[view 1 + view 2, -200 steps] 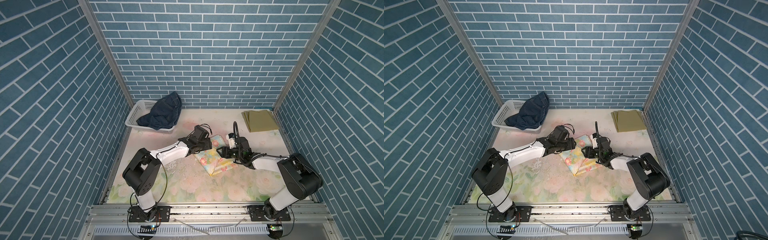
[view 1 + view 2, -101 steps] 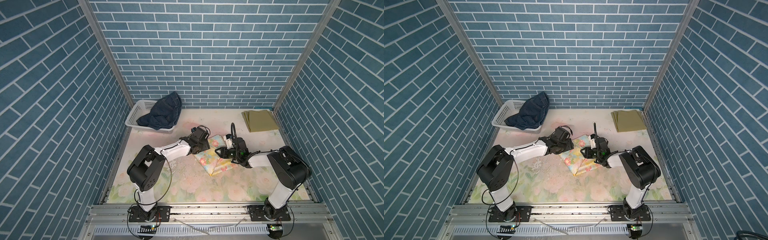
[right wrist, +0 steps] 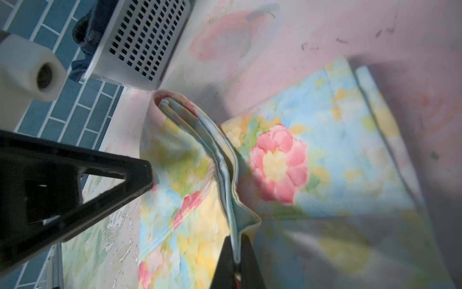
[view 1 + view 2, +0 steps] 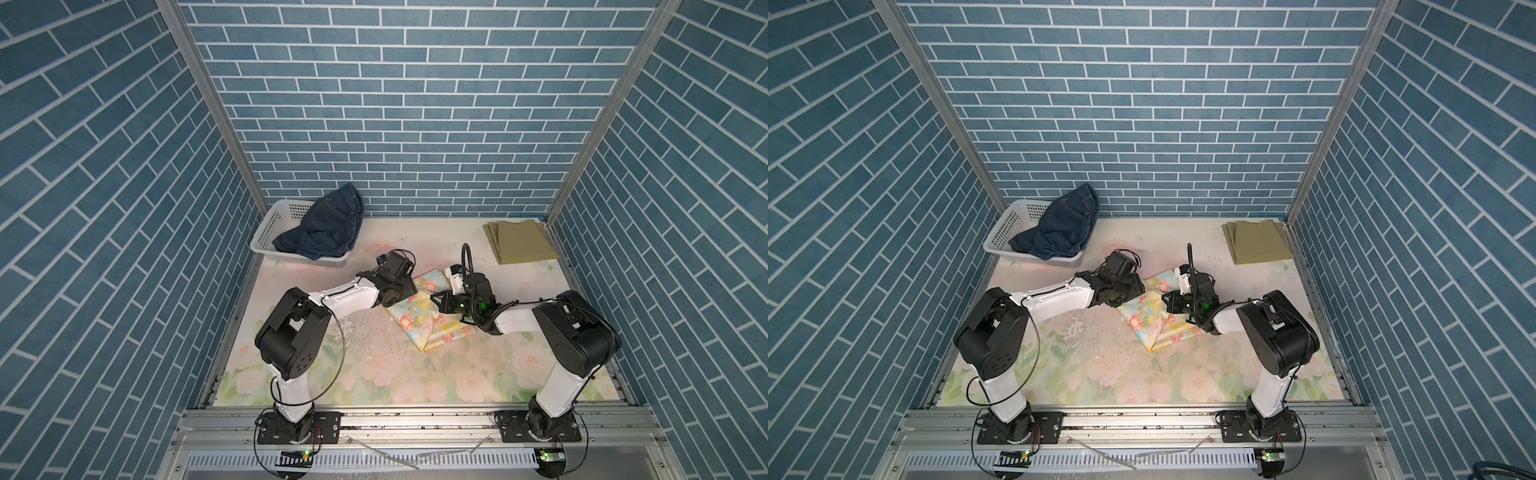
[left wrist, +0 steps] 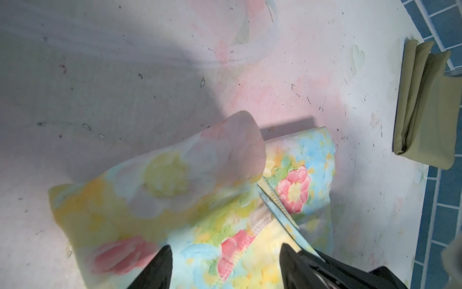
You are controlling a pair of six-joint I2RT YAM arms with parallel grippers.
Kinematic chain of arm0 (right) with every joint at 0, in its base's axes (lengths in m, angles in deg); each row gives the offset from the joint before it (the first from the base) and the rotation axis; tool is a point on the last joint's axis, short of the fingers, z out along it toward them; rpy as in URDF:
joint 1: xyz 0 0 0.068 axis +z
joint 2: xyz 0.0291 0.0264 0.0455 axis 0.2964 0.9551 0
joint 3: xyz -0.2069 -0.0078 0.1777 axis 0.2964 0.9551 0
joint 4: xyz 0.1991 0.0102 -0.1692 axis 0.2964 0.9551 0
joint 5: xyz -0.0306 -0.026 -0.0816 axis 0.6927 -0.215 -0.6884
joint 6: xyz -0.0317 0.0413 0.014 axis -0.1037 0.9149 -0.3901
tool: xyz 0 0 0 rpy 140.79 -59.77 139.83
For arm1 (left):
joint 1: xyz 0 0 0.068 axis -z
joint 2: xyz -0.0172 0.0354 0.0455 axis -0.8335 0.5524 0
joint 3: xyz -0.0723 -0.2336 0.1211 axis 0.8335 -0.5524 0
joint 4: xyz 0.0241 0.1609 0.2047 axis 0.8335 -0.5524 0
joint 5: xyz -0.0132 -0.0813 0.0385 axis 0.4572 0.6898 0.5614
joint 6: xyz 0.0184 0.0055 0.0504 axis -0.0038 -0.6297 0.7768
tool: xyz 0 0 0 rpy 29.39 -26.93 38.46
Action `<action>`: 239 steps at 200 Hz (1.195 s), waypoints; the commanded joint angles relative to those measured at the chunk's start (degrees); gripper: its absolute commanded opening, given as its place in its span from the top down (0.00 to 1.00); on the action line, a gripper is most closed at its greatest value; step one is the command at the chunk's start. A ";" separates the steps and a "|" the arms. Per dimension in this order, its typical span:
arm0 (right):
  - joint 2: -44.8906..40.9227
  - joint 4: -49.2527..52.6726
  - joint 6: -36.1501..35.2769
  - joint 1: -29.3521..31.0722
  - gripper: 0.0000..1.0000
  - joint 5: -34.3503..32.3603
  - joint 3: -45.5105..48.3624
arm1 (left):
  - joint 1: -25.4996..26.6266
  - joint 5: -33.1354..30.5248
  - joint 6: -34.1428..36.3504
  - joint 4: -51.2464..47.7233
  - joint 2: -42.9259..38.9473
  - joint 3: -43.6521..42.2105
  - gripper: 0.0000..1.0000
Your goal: Fold and stack the skirts
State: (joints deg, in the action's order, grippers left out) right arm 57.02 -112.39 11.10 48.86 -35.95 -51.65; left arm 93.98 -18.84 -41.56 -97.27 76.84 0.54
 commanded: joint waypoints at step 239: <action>-9.53 -8.84 -20.12 22.68 1.00 -19.32 5.66 | -0.60 3.42 -16.66 -5.85 -7.71 -2.54 0.27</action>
State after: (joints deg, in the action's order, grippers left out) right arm 46.09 -118.27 -5.66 69.71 -54.53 -45.71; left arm 93.83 -15.89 -57.73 -102.28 68.92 -0.81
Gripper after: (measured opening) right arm 0.059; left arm 0.726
